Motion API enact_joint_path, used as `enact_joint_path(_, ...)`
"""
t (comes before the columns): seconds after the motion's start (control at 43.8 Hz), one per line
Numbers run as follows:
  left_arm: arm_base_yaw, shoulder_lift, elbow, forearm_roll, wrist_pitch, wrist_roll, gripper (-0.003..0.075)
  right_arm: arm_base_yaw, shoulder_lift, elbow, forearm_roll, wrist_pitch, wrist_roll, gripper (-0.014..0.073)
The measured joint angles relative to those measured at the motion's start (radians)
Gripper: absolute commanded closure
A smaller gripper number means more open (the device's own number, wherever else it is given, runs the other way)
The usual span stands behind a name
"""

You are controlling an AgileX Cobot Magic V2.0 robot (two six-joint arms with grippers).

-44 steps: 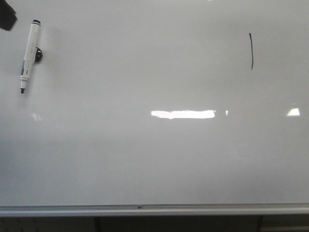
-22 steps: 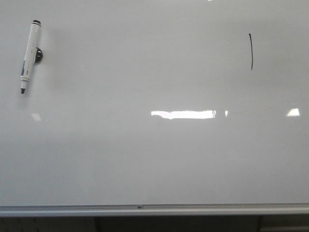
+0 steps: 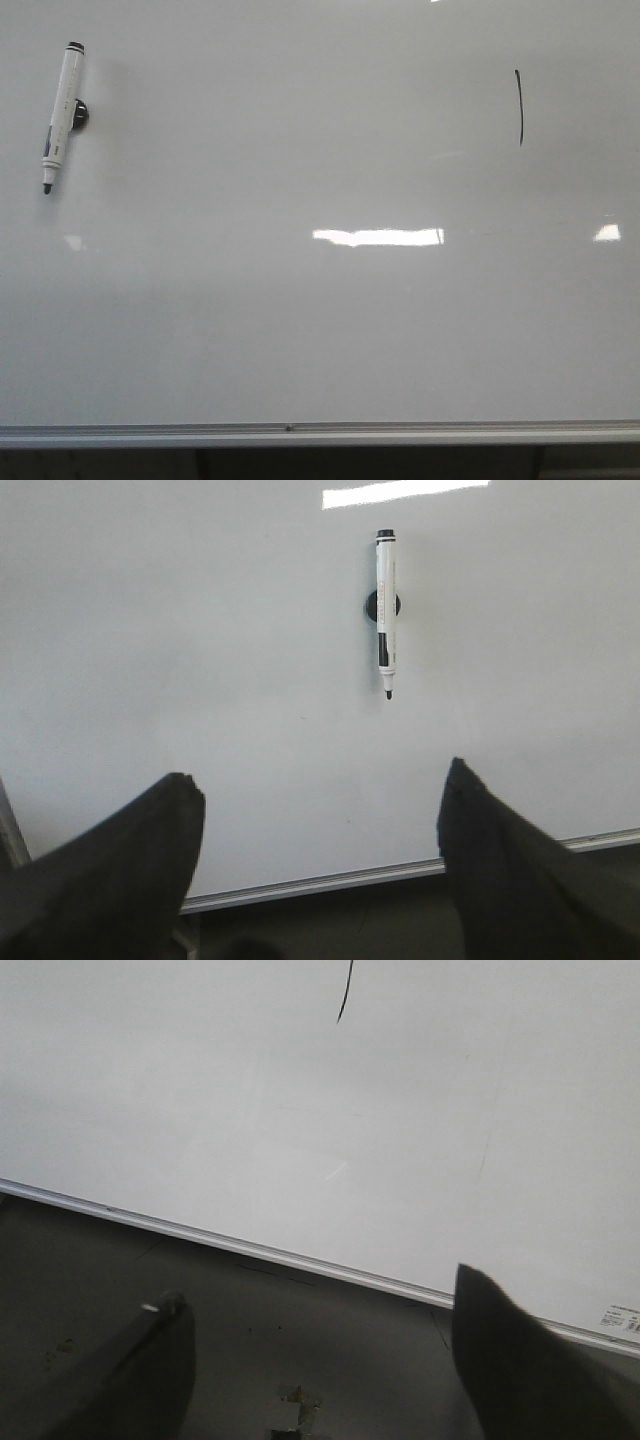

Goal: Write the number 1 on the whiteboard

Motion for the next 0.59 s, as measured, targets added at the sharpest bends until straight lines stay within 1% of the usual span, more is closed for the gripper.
enact_joint_path(0.023,0.000,0.000,0.000,-0.002,0.000,0.000,0.0408,0.000,0.000,0.000,0.000,-0.002,0.000,0.0127)
enact_joint_path(0.046,0.000,0.000,0.000,-0.005,0.000,0.000,0.0426,0.000,0.000,0.000,0.000,-0.004,0.000,0.0159)
enact_joint_path(0.16,0.000,0.000,0.000,-0.014,-0.002,0.000,0.0567,0.000,0.000,0.004,0.000,-0.008,0.000,0.0371)
enact_joint_path(0.183,0.000,0.000,0.000,-0.014,-0.004,0.000,0.0589,0.000,0.000,0.004,0.000,-0.008,0.000,0.0396)
enact_joint_path(0.229,0.000,0.000,0.000,-0.015,-0.004,0.000,0.0637,0.000,0.000,0.004,0.000,-0.008,0.000,0.0488)
enact_joint_path(0.251,0.000,0.000,0.000,-0.015,-0.004,0.000,0.0656,0.000,0.000,0.004,0.000,-0.008,0.002,0.0510)
enact_joint_path(0.297,0.000,0.000,0.000,-0.015,-0.004,0.000,0.0698,0.000,0.000,0.004,0.000,-0.008,0.001,0.0589)
enact_joint_path(0.32,0.000,0.000,0.000,-0.015,-0.004,0.000,0.0715,0.000,0.000,0.004,0.000,-0.008,0.001,0.0607)
enact_joint_path(0.366,0.000,0.000,0.000,-0.015,-0.004,0.000,0.0741,0.000,0.000,0.004,0.000,-0.008,0.001,0.0669)
enact_joint_path(0.411,0.000,0.000,0.000,-0.015,-0.004,0.000,0.0741,0.000,0.000,0.004,0.000,-0.008,0.001,0.0657)
enact_joint_path(0.594,0.000,0.000,0.000,-0.018,-0.006,0.000,0.0741,0.000,0.000,0.004,0.000,-0.026,0.001,0.0663)
